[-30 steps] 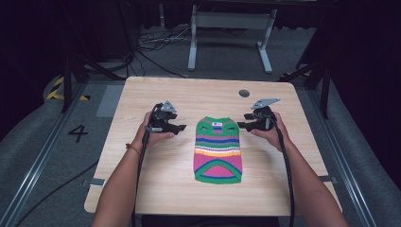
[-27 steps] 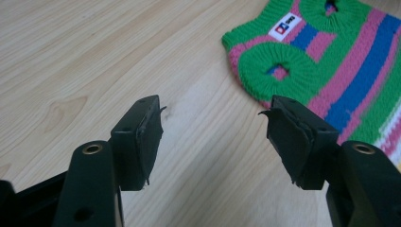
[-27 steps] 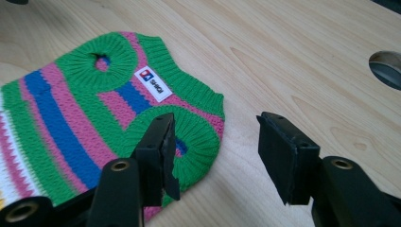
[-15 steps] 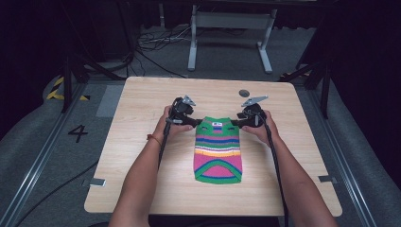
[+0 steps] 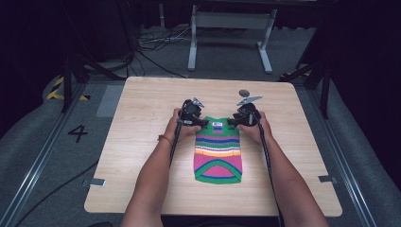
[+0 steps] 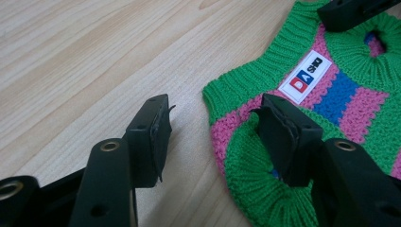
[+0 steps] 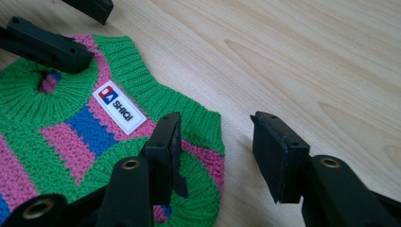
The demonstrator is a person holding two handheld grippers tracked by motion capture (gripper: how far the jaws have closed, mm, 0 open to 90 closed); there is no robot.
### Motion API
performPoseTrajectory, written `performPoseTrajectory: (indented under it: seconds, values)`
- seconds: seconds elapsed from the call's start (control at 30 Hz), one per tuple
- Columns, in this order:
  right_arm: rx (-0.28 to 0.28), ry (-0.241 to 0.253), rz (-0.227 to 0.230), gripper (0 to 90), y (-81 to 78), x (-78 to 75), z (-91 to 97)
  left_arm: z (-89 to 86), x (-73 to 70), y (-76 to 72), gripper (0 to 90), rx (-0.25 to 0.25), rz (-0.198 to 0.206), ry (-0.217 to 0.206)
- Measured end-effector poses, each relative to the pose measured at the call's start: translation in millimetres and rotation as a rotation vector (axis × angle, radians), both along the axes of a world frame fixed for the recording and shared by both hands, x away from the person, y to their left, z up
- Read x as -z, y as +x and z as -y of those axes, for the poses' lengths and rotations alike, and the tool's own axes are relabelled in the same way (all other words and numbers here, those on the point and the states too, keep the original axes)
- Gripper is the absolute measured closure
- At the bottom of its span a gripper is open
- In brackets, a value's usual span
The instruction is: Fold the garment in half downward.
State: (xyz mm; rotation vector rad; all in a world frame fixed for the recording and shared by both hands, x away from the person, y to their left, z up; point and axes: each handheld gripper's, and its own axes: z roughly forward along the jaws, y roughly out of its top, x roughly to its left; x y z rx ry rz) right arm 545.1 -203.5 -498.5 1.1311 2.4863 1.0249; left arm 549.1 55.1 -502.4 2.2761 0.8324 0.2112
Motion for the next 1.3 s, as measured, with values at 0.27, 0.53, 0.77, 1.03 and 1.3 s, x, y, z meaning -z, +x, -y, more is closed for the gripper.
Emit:
performPoseTrajectory:
  seconds: [0.27, 0.53, 0.77, 1.03, 1.3]
  values:
    - [-0.013, 0.067, -0.033, 73.5, -2.2, 3.8, 0.8, 4.4, -3.3, -3.5, 70.4, 0.055, -0.023, 0.004]
    - [-0.058, 0.016, 0.006, 83.9, -6.7, -3.7, -6.4, 6.0, -10.2, -7.4, 81.1, 0.057, 0.031, 0.049]
    - [-0.090, 0.064, 0.061, 84.0, -16.0, -23.9, -1.4, 1.5, -28.1, -19.9, 82.0, 0.070, 0.100, 0.042]
    - [-0.160, 0.106, 0.120, 83.8, -39.3, -48.2, 1.1, -7.2, -54.0, -46.9, 82.0, 0.137, 0.176, 0.052]
    - [-0.230, 0.116, 0.164, 83.7, -65.5, -62.8, 4.0, -9.6, -65.5, -75.5, 82.2, 0.170, 0.245, 0.082]
